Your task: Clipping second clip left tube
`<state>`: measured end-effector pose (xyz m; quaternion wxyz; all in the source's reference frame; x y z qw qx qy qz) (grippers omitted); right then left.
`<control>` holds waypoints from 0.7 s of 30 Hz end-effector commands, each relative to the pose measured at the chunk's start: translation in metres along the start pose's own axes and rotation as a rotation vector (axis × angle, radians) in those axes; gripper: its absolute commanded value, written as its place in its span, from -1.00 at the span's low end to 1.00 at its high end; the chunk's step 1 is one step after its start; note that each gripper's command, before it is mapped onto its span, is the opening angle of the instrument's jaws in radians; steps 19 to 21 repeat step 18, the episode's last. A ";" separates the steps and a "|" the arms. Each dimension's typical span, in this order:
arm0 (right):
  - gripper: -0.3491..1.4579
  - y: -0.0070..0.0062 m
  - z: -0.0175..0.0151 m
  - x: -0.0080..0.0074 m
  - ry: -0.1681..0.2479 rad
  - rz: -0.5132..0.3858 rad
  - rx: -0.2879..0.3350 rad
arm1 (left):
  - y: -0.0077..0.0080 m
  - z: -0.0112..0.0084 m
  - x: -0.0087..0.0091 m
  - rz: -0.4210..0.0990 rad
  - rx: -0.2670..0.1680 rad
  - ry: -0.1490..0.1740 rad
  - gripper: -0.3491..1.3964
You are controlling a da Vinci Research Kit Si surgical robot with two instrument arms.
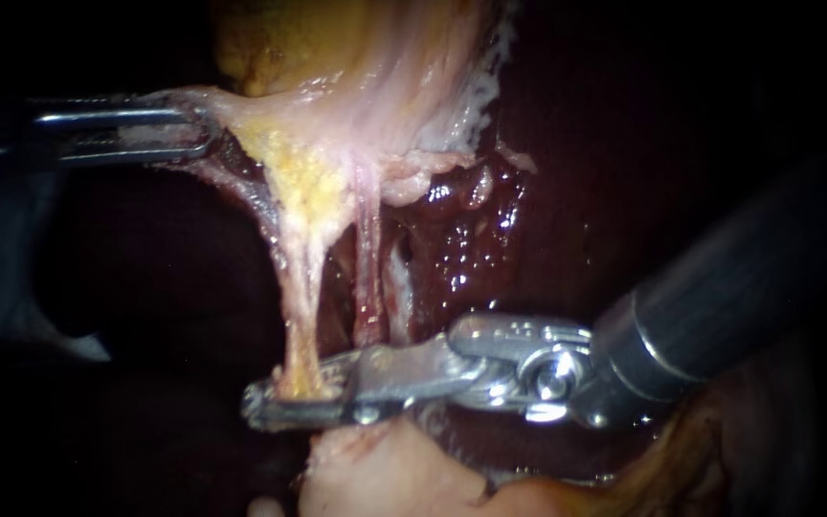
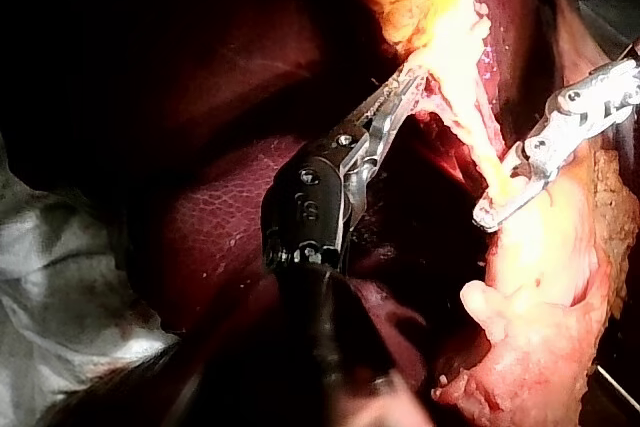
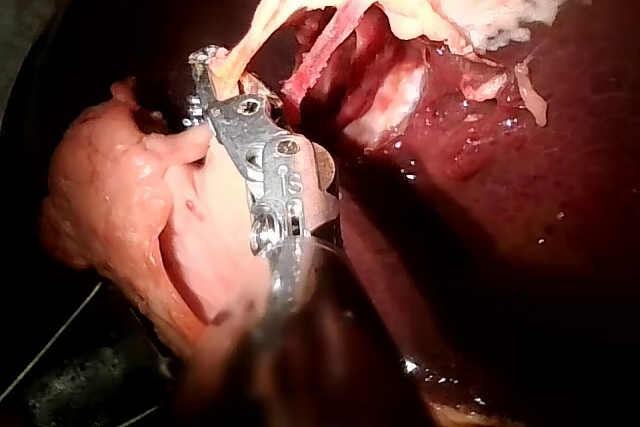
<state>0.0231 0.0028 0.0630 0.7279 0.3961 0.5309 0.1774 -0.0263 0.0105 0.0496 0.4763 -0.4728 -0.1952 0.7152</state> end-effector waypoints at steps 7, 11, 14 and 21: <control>-1.00 0.0001 0.0000 0.0000 -0.001 -0.002 -0.001 | 0.0000 0.0000 0.0000 0.000 0.001 0.000 -1.00; -1.00 0.0001 0.0000 0.0000 -0.001 -0.002 -0.001 | 0.0000 0.0000 0.0000 0.000 0.001 0.000 -1.00; -1.00 0.0001 0.0000 0.0000 -0.001 -0.002 -0.002 | 0.0000 0.0000 0.0000 0.000 0.001 0.000 -1.00; -1.00 0.0002 0.0000 0.0000 -0.001 -0.002 -0.002 | 0.0000 0.0000 0.0000 -0.001 0.001 0.000 -1.00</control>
